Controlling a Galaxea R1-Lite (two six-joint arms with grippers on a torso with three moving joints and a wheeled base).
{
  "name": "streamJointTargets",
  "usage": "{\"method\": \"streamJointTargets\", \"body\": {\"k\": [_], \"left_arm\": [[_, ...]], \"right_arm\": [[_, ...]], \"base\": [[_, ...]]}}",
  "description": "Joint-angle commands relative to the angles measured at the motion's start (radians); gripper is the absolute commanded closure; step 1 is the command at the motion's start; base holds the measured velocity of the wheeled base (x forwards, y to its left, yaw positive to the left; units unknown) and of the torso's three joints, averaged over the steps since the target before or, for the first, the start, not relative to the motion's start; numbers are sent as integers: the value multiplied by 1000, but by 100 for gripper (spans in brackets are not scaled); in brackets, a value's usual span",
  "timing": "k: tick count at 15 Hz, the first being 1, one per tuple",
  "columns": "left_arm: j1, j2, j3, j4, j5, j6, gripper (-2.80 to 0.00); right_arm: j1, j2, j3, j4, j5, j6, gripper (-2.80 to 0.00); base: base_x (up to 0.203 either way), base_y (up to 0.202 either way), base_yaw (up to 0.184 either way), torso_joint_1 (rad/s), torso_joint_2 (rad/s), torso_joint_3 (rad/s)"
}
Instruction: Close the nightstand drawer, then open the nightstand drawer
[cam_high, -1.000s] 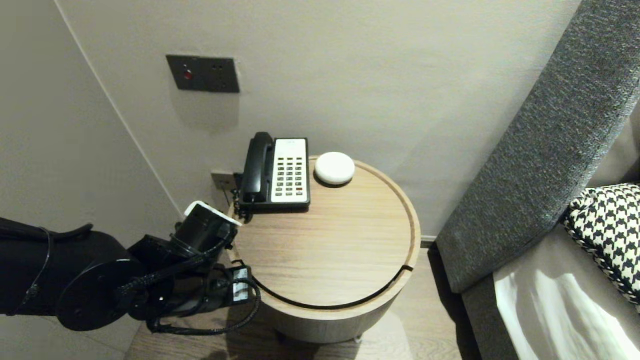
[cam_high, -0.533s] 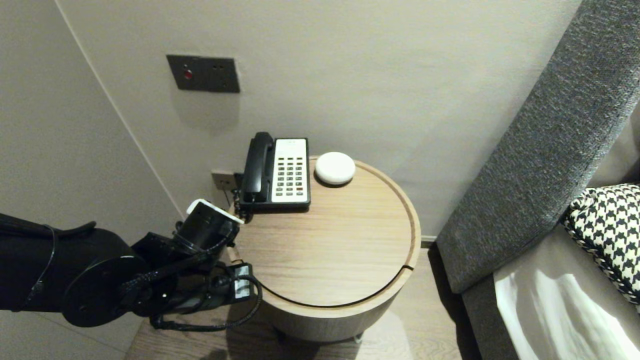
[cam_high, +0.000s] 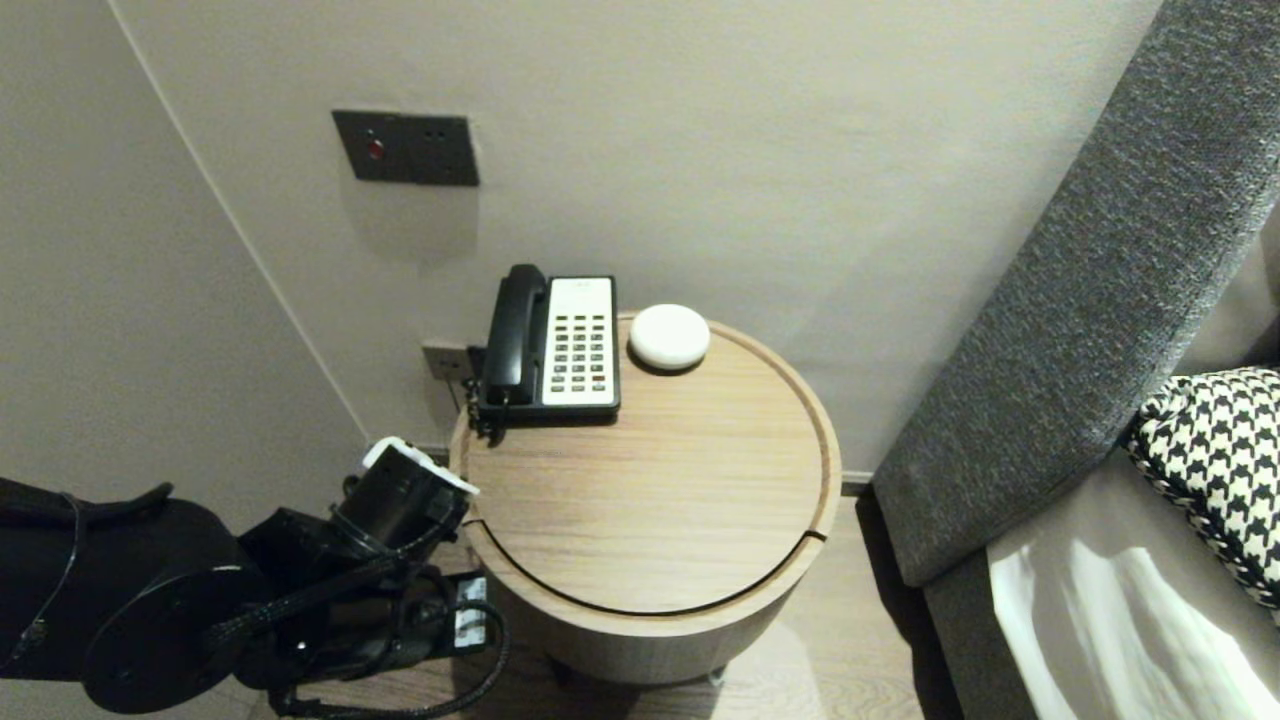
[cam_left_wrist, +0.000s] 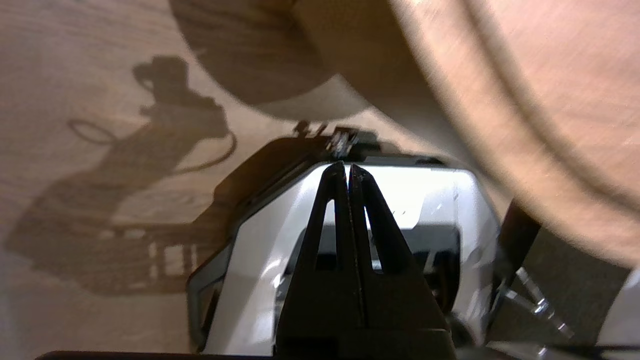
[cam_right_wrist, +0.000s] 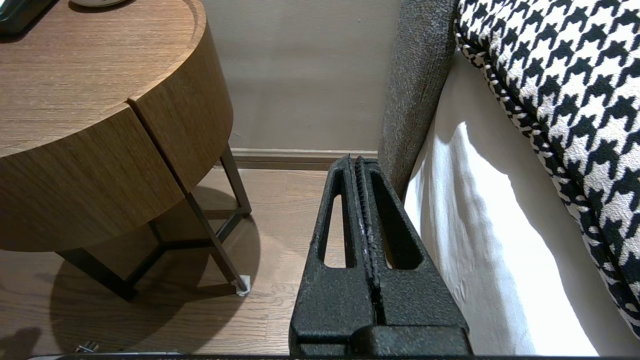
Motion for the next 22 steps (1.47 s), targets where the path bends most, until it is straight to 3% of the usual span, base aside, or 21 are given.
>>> {"method": "streamJointTargets", "body": {"k": [1, 4, 6, 10, 13, 15, 18, 22], "left_arm": [[-3, -48, 51, 5, 2, 0, 0], [-3, -142, 163, 1, 10, 0, 0], [13, -275, 240, 5, 48, 3, 0], [144, -514, 305, 63, 255, 125, 0], [358, -663, 290, 99, 288, 296, 0], [455, -734, 260, 113, 294, 382, 0], [472, -838, 228, 131, 300, 423, 0], [527, -1002, 131, 377, 339, 458, 0]], "right_arm": [[0, 0, 40, -1, 0, 0, 0], [0, 0, 40, -1, 0, 0, 0], [0, 0, 40, -1, 0, 0, 0], [0, 0, 40, -1, 0, 0, 0], [0, 0, 40, -1, 0, 0, 0], [0, 0, 40, -1, 0, 0, 0], [0, 0, 40, -1, 0, 0, 0], [0, 0, 40, -1, 0, 0, 0]], "base": [[0, 0, 0, 0, 0, 0], [0, 0, 0, 0, 0, 0], [0, 0, 0, 0, 0, 0], [0, 0, 0, 0, 0, 0], [0, 0, 0, 0, 0, 0], [0, 0, 0, 0, 0, 0], [0, 0, 0, 0, 0, 0], [0, 0, 0, 0, 0, 0]]}}
